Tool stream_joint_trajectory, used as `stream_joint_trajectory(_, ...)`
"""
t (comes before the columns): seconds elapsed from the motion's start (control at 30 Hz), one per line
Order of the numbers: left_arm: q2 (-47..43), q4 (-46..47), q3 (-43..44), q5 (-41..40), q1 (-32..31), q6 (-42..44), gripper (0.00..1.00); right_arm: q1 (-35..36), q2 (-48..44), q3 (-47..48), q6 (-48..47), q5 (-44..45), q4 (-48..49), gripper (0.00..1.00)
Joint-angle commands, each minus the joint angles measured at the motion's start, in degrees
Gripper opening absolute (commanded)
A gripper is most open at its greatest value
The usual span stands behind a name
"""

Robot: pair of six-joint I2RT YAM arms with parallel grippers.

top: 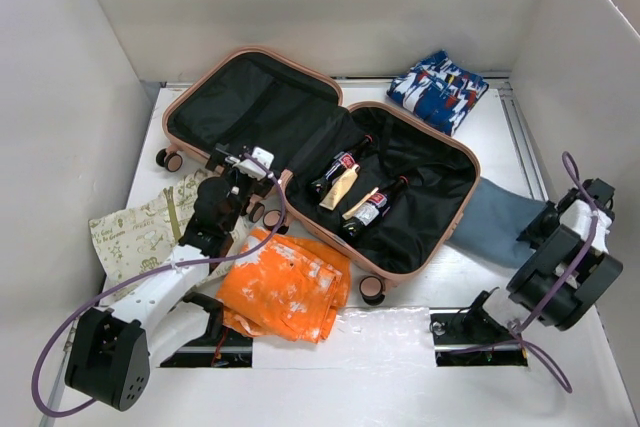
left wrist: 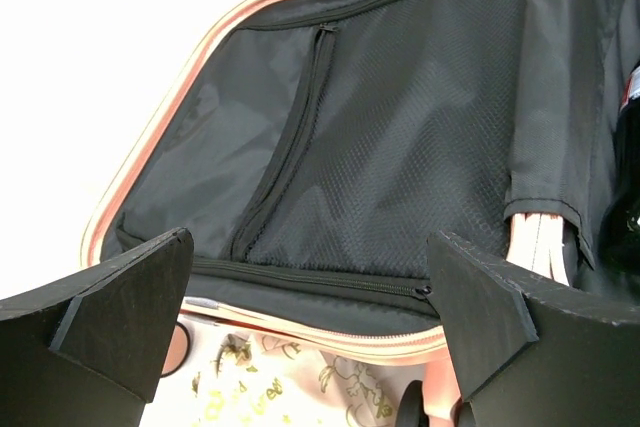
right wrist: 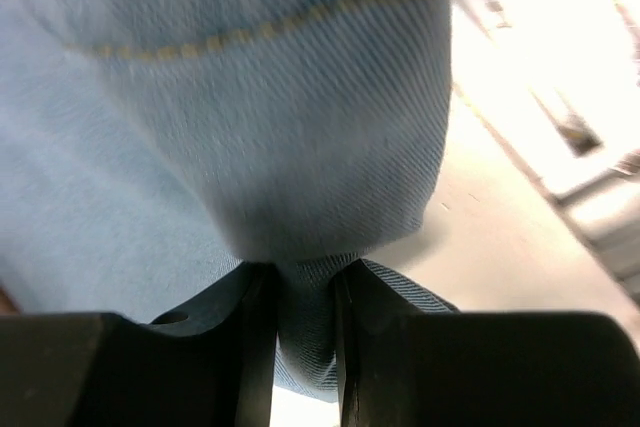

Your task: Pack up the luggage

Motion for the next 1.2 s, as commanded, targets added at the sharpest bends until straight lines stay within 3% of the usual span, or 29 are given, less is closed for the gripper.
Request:
stream_joint_trajectory(0.0,-0.9,2.2,3.1,-0.7,-0.3,1.0,1.00,0.3,-6.0,6.6,-1.0,5.2,-2.2,0.00)
stream_joint_trajectory(0.47,-0.3,1.7,4.7,-0.7,-1.3,1.6,1.00,0.3,-11.2,23.8,-2.6,7.4,-10.6,0.00)
stream_joint_trajectory(0.67,-0.3,1.7,4.7,-0.1,-1.8,1.6,1.00,8.3,-12.2,29.3,2.6,8.7,-10.3,0.00)
stream_joint_trajectory(0.83,-1.0,1.2,4.7,-0.1,-1.8,1.6,1.00,10.2,-11.7,36.7,7.5,7.5,-10.3,0.00)
stream_joint_trajectory(0.97,-1.5,0.1,4.7,-0.1,-1.8,1.6,1.00,17.7,-9.4,44.9,10.3,12.7,-9.8,0.00)
stream_joint_trajectory(1.17,-2.0,-1.0,4.7,-0.1,-1.8,0.4,1.00,35.8,0.4,58.0,12.4,16.1,-7.6,0.00)
